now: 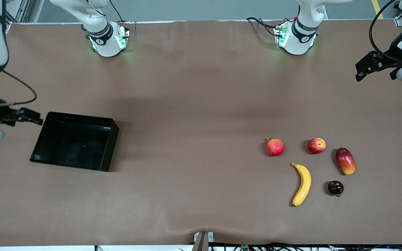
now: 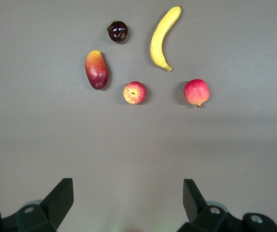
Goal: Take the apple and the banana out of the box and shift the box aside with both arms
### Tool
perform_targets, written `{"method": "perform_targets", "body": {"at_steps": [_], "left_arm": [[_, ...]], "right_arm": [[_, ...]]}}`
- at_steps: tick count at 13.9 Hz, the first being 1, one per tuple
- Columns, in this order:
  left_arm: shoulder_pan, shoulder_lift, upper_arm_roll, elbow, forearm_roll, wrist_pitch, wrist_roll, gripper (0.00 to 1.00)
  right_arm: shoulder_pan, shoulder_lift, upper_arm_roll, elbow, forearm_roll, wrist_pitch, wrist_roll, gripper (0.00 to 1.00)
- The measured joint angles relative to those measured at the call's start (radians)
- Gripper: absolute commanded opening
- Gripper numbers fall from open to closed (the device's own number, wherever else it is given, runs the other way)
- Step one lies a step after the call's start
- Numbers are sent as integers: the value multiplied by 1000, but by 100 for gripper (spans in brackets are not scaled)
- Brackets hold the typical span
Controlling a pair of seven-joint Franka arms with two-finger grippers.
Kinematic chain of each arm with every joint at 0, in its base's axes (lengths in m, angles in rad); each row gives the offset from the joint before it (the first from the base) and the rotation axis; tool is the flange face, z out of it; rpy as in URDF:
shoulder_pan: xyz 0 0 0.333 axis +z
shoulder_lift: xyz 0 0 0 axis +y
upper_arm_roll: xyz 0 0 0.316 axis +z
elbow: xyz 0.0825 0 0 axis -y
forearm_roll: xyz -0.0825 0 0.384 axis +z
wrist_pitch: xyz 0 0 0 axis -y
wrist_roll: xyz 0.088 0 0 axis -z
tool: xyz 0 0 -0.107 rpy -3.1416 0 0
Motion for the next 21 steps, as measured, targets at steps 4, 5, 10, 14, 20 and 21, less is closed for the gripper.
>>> {"method": "perform_targets", "body": {"at_steps": [4,5,10,14,20,21], "left_arm": [[0,0,3,2,0,13,0,100],[1,0,5,6,0,14,0,100],[5,2,15,24,0,14,44,100],[4,18,15,29,0,14,50,100],[4,41,15,54,0,14,50,100],[4,41,15,55,0,14,50,100]], "right_arm": [[45,-93,9,-1,0,-136,92,100],[45,-114,9,-1,0,-154,93,100],[43,-173,7,-2,0,-174,93,100],[43,-189,5,-2,6,-175,82,100],[43,-194,5,-2,10,-184,61,100],[43,-196,4,-2,10,-185,60,100]]}}
